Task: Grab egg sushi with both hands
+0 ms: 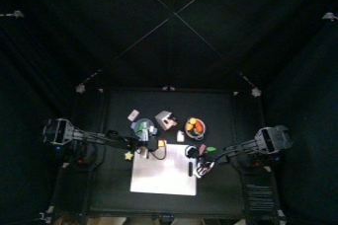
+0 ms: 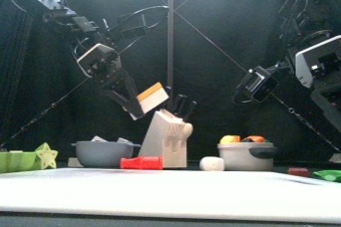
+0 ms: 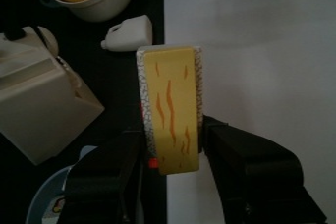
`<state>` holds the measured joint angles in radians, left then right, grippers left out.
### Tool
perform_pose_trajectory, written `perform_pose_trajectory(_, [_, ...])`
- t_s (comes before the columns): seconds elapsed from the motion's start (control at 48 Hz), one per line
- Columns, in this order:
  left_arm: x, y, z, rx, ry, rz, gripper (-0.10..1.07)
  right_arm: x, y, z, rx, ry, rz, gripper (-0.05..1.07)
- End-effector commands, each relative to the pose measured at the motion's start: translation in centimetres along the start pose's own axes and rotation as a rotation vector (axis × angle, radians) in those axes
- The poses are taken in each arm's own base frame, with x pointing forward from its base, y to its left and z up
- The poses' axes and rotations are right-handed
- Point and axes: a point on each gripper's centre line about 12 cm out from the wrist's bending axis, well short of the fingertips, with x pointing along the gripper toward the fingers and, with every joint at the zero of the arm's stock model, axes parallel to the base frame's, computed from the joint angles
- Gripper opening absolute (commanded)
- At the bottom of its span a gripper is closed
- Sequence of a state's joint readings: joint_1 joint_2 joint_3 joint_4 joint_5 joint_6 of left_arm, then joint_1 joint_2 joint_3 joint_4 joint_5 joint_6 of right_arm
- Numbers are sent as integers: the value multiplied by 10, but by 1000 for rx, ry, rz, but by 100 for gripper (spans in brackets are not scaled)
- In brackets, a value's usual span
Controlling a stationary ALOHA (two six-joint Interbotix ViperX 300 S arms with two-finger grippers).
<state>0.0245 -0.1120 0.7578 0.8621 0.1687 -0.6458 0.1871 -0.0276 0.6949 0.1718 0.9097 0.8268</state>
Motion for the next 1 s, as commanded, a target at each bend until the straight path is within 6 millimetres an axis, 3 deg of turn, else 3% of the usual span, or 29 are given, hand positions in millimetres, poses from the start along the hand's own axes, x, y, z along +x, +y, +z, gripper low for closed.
perform_pose_trajectory(0.0, [-4, 3, 7, -3, -25, 4, 59, -17, 10, 1, -19, -27, 37, 99])
perform_pose_trajectory(0.208, [-4, 3, 7, -6, -25, 6, 59, -39, 26, 3, -67, -55, 50, 99])
perform_pose_trajectory(0.5, [-4, 1, 6, -1, -23, 0, 59, -44, 24, 0, -79, -25, 4, 99])
perform_pose_trajectory(0.771, [1, -11, -5, -20, 13, -28, 59, -50, 40, 21, -135, -215, 117, 99])
perform_pose_trajectory(0.979, [3, -16, 2, -40, -4, -49, 59, -59, 50, 34, -164, -346, 215, 99])
